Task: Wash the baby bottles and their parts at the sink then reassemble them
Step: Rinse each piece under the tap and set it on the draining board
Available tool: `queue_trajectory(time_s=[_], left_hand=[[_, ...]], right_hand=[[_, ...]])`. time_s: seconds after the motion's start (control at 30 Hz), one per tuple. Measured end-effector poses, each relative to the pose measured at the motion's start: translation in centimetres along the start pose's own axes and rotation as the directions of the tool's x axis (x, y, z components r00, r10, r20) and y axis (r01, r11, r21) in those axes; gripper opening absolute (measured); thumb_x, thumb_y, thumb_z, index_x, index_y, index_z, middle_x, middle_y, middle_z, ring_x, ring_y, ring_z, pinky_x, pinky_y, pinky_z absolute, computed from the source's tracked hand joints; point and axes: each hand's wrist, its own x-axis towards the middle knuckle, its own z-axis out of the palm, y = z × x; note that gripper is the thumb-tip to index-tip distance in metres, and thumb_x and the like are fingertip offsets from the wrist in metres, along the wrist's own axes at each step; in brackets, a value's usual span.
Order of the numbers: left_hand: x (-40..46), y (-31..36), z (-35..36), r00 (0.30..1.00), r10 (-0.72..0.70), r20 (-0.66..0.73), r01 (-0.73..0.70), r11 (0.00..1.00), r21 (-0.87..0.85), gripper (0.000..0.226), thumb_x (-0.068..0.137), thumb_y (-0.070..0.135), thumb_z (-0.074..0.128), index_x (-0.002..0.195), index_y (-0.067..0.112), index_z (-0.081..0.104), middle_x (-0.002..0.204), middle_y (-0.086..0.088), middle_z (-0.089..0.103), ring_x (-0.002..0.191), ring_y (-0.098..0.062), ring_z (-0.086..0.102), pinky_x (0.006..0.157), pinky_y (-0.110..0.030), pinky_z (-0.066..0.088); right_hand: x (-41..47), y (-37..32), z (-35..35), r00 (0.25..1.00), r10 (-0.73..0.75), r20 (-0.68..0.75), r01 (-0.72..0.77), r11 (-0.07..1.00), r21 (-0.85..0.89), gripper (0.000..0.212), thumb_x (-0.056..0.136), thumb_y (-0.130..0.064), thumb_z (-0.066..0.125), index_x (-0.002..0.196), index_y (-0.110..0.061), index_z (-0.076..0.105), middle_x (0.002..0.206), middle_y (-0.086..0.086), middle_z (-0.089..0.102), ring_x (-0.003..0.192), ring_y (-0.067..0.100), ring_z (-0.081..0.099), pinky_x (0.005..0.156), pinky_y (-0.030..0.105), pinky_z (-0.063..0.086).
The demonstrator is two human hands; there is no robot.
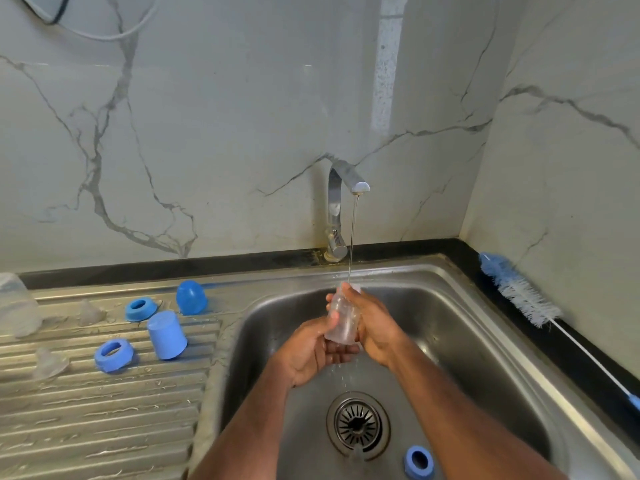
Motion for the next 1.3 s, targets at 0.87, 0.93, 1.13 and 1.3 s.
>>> queue_trajectory(time_s=[0.87, 0.93, 1.13, 1.3], left_hand=[[2.7, -0.7, -2.5, 0.900, 0.191, -0.392, 0.250, 0.511, 0.823, 0.019, 0.090, 0.010, 0.056, 0.088, 0.002, 0.074, 0.086, -0.014, 0.072, 0.084, -0.026, 0.067, 0.071, -0.033, 0.051], [2.6, -0.7, -2.4, 0.907, 0.185, -0.378, 0.248, 0.490, 0.836, 0.019, 0.090, 0.011, 0.057, 0.086, 0.003, 0.073, 0.086, -0.014, 0.072, 0.084, -0.027, 0.068, 0.068, -0.033, 0.050], [2.4, -0.6, -2.4, 0.912, 0.179, -0.368, 0.244, 0.484, 0.840, 0.018, 0.087, 0.009, 0.055, 0.083, 0.001, 0.071, 0.084, -0.015, 0.073, 0.085, -0.030, 0.069, 0.072, -0.042, 0.056], [2.4, -0.5, -2.3, 0.913, 0.184, -0.365, 0.236, 0.492, 0.838, 0.020, 0.088, 0.006, 0.054, 0.085, 0.004, 0.074, 0.088, -0.011, 0.074, 0.086, -0.025, 0.070, 0.076, -0.040, 0.056]], right_hand=[[2.0, 2.3, -2.1, 0.998, -0.029, -0.055, -0.037, 0.442, -0.896, 0.034, 0.076, -0.033, 0.085, 0.104, -0.021, 0.072, 0.101, -0.002, 0.073, 0.095, 0.016, 0.068, 0.082, 0.035, 0.056], [1.9, 2.5, -2.1, 0.997, -0.012, -0.078, -0.067, 0.390, -0.919, 0.032, 0.070, -0.040, 0.087, 0.093, -0.022, 0.074, 0.091, -0.002, 0.074, 0.087, 0.015, 0.070, 0.082, 0.039, 0.060], [1.8, 2.4, -2.1, 0.997, -0.026, -0.074, -0.060, 0.359, -0.931, 0.038, 0.072, -0.033, 0.089, 0.103, -0.021, 0.071, 0.097, -0.004, 0.071, 0.086, 0.014, 0.069, 0.078, 0.035, 0.060], [1.8, 2.3, -2.2, 0.999, 0.017, -0.037, -0.040, 0.301, -0.953, 0.036, 0.073, -0.029, 0.090, 0.103, -0.019, 0.072, 0.097, -0.002, 0.072, 0.088, 0.017, 0.071, 0.080, 0.035, 0.060]])
